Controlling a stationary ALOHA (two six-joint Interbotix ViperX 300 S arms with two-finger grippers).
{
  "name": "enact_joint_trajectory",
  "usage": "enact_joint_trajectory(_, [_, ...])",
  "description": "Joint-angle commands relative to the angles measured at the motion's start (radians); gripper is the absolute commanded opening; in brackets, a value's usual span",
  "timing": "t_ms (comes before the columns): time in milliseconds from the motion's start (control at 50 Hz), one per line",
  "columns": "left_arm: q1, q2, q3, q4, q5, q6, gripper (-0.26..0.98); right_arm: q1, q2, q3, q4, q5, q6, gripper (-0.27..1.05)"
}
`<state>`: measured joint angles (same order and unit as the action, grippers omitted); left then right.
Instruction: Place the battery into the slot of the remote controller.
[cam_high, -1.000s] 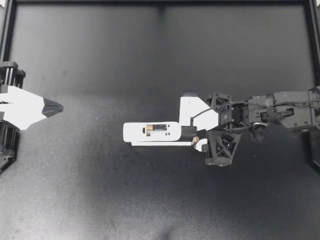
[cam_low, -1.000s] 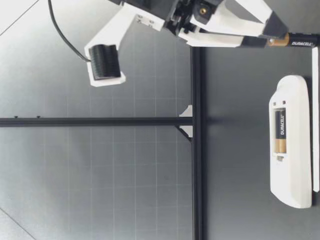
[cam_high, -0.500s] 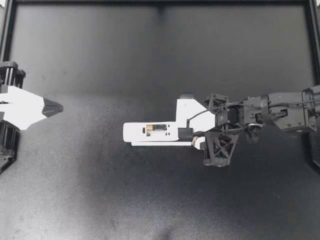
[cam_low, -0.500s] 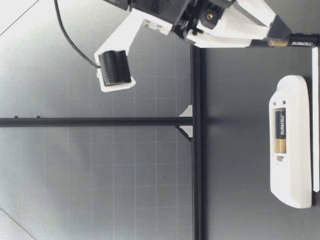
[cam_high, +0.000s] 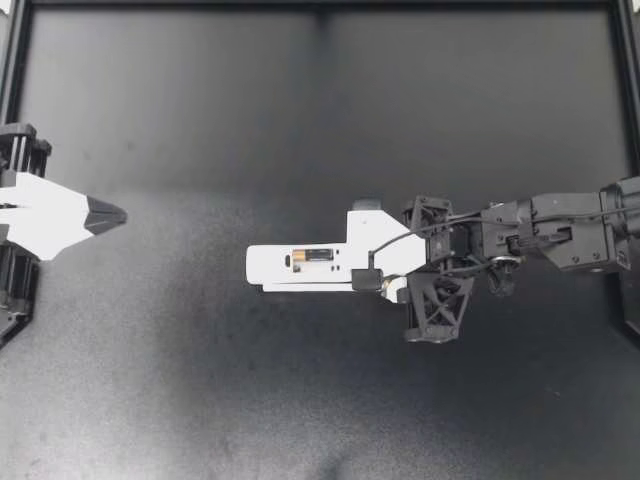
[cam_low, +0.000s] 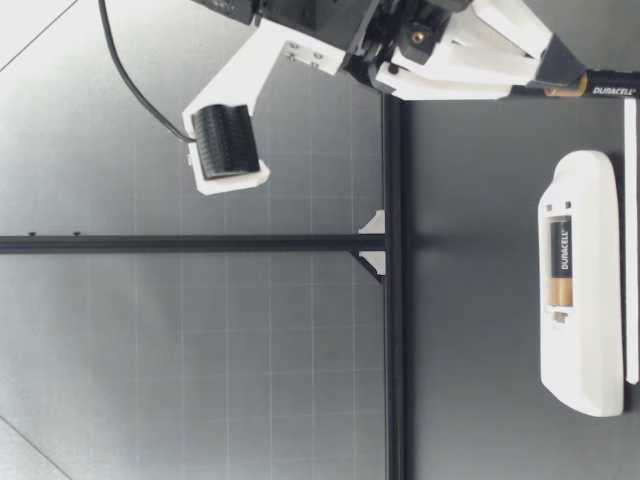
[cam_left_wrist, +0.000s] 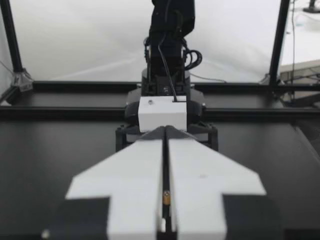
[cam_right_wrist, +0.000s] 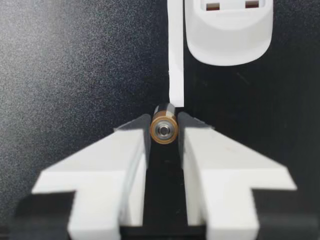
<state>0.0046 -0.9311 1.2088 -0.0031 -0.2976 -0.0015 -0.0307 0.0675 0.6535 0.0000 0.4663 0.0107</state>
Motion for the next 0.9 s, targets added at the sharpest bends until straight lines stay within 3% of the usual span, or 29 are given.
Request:
enact_joint_trajectory(0, [0.005,0.028,-0.009,-0.002,0.009,-0.005,-0.17,0.006,-0.037,-0.017,-0.012,-0.008,0.006,0.06])
enact_joint_trajectory(220, [0.049,0.244,-0.083,-0.025,0.195,0.0,-0.17,-0.012,-0.123,0.025,-0.023,-0.164,0.011,0.05])
enact_joint_trajectory(440, [0.052,0.477,-0.202,-0.023,0.336,0.003,-0.17,-0.046,-0.166,0.141,-0.014,-0.528,0.012,0.05])
enact_joint_trajectory(680, [0.054,0.63,-0.293,-0.017,0.417,-0.003,-0.17,-0.077,-0.133,0.244,-0.006,-0.87,0.014,0.05])
enact_joint_trajectory(880, [0.066,0.739,-0.353,-0.018,0.482,-0.005,-0.17,-0.077,-0.044,0.244,-0.006,-0.94,0.014,0.05])
